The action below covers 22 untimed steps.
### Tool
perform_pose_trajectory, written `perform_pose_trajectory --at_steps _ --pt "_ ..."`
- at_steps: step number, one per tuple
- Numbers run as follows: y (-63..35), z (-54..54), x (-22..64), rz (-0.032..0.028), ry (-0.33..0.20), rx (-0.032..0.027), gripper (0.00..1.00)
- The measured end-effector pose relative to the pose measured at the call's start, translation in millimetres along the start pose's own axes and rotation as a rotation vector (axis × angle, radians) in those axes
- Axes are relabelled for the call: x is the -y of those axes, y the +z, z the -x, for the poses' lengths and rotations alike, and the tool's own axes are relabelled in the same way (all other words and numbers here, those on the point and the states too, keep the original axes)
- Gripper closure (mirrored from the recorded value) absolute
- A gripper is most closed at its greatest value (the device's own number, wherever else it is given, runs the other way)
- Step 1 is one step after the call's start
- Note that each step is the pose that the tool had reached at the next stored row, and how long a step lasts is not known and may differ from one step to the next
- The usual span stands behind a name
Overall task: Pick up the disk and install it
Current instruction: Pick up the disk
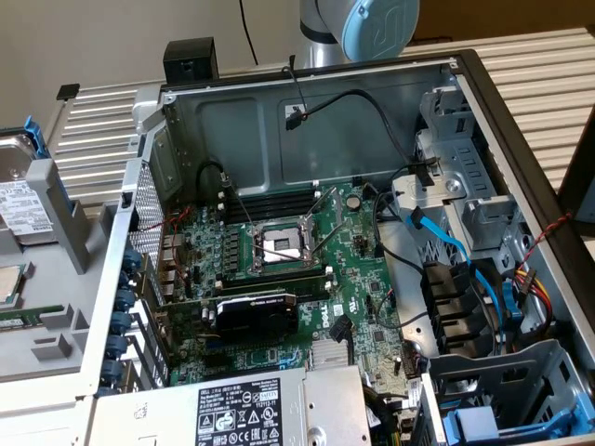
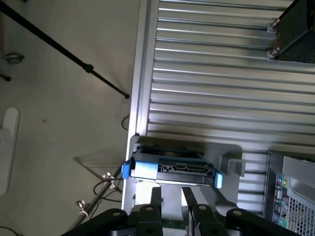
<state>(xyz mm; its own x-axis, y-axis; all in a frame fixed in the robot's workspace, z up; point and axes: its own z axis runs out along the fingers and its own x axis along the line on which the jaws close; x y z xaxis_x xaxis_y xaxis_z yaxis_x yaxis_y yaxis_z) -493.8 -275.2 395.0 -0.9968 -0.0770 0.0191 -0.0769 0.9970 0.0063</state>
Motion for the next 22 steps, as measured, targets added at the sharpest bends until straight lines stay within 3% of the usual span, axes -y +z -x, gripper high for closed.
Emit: perform_pose_trajectory --at_steps 11,16,22 --pt "0.1 -2.7 -4.1 -0.0002 0.000 0.0001 0.69" --pt "0.3 -13.1 -11.4 -0.0002 0.000 0.0000 0.69" --pt "0.4 -16.9 -12.2 -0.0002 0.000 0.0000 0.69"
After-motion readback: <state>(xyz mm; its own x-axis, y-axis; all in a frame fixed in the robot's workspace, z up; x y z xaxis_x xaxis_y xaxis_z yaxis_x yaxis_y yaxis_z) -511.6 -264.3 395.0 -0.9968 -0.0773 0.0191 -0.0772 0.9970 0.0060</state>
